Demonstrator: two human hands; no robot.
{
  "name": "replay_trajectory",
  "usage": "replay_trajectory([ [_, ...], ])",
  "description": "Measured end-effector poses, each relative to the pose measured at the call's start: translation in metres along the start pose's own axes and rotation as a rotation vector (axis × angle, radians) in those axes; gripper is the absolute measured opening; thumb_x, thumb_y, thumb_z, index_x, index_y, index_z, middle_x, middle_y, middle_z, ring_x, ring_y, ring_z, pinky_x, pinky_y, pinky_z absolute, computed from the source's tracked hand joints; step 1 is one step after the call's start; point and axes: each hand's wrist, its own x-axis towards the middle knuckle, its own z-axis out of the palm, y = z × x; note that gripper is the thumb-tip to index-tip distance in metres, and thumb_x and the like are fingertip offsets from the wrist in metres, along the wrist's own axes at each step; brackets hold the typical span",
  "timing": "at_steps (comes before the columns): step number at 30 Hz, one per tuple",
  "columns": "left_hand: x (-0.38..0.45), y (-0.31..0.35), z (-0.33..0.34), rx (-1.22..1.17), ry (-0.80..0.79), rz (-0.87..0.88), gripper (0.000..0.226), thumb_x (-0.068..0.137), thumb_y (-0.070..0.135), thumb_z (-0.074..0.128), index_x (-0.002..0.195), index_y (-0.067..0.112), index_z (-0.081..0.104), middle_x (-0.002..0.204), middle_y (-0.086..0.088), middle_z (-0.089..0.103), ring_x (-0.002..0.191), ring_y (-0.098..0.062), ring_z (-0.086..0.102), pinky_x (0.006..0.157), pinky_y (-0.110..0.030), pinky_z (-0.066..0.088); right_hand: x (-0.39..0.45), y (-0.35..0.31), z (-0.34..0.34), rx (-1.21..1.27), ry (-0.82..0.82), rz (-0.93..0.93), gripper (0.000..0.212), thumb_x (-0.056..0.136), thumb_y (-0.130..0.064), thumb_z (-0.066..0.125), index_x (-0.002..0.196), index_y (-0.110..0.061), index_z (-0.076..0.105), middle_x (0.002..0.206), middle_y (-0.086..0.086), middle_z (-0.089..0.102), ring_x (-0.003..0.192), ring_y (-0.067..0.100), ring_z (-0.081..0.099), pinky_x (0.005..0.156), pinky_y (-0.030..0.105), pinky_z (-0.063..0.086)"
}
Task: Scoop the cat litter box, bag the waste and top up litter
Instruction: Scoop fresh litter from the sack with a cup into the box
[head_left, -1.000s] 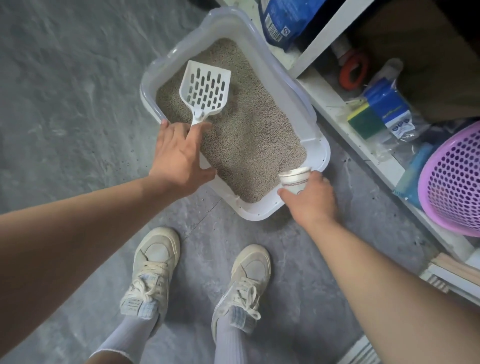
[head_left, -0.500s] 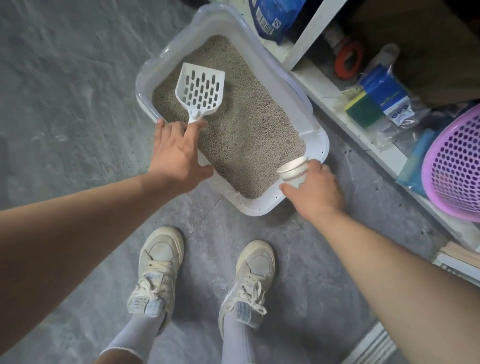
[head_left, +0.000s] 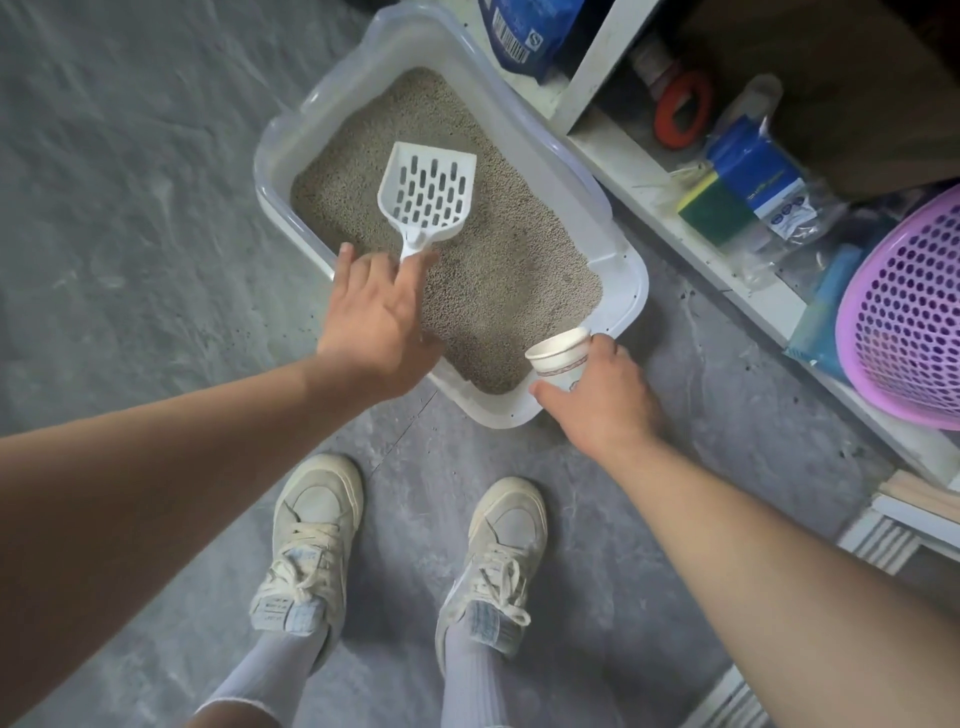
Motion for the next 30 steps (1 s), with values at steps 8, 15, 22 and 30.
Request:
replay_trajectory([
  [8, -0.005, -0.012, 0.011, 0.023, -0.022, -0.026, 0.083, 0.088, 0.054, 0.054, 0.156, 0.019, 0.023, 0.130, -0.020, 0.052, 0.133, -0.038, 0.043, 0.126, -0.052, 0.005, -0.006, 0.000, 0.012, 0.078, -0.014, 0.042, 0.068, 0.074, -0.054, 0.075, 0.121, -0.014, 0.045, 0.119, 0.014, 0.060, 0.111, 0.037, 0.060, 0.079, 0.041, 0.048],
  [15, 0.008, 0.004, 0.005, 0.099, -0.152, -0.084, 0.080, 0.090, 0.062, 0.049, 0.156, 0.025, 0.022, 0.137, -0.021, 0.051, 0.140, -0.038, 0.039, 0.123, -0.061, -0.002, -0.018, 0.004, 0.021, 0.131, 0.045, 0.022, 0.066, 0.070, -0.054, 0.076, 0.116, -0.018, 0.044, 0.116, 0.014, 0.060, 0.109, 0.039, 0.059, 0.086, 0.049, 0.052],
  [22, 0.000, 0.012, -0.022, -0.031, -0.200, -0.119, 0.093, 0.089, 0.073, 0.044, 0.161, 0.024, 0.010, 0.164, -0.017, 0.024, 0.154, -0.029, 0.021, 0.123, -0.059, -0.010, -0.038, -0.007, 0.009, 0.313, 0.089, -0.011, 0.070, 0.072, -0.039, 0.080, 0.127, -0.015, 0.045, 0.120, 0.012, 0.061, 0.112, 0.037, 0.057, 0.090, 0.046, 0.049],
  [30, -0.103, -0.046, -0.108, -0.314, 0.056, -0.322, 0.072, 0.090, 0.051, 0.058, 0.150, 0.016, 0.038, 0.151, -0.009, 0.043, 0.145, -0.024, 0.034, 0.126, -0.050, 0.005, -0.123, -0.084, -0.050, 0.399, 0.003, -0.113, 0.082, 0.076, -0.040, 0.082, 0.142, -0.019, 0.038, 0.137, 0.006, 0.055, 0.125, 0.028, 0.050, 0.101, 0.040, 0.043],
])
